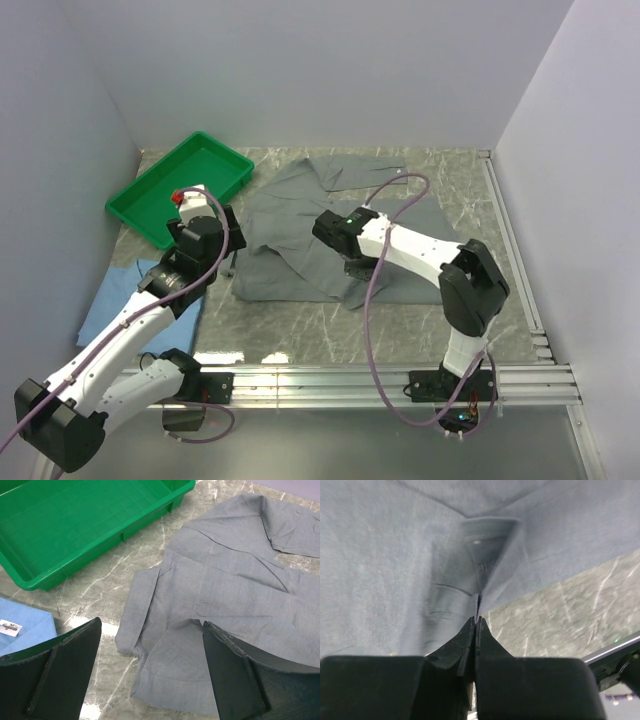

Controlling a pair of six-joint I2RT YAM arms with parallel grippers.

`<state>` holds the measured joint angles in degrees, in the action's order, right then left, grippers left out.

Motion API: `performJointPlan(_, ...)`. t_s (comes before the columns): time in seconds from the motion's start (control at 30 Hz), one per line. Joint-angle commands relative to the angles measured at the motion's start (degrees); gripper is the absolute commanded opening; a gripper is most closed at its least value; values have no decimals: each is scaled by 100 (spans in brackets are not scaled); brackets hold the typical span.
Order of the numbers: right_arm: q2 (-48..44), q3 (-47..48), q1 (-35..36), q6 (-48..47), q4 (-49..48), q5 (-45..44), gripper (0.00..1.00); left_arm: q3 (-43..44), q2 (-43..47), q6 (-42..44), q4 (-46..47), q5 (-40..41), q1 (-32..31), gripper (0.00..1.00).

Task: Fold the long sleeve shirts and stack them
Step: Fold the shirt

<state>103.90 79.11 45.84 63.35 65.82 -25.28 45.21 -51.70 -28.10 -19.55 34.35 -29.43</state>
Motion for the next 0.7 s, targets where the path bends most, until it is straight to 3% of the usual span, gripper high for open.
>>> performJointPlan(0.0, -651, -10, -32, -216, -25, -697, 0, -12, -33, 41, 206, -25, 34, 88)
performJointPlan(0.3, -1599, -334, -32, -1245, -1158, -1154, 0, 14, -147, -73, 92, 19, 78, 88)
performJointPlan(0.67, -3085, -2645, -93, -2204, -3259, -1445, 0, 23, -217, -293, 22, -139, 157, 88)
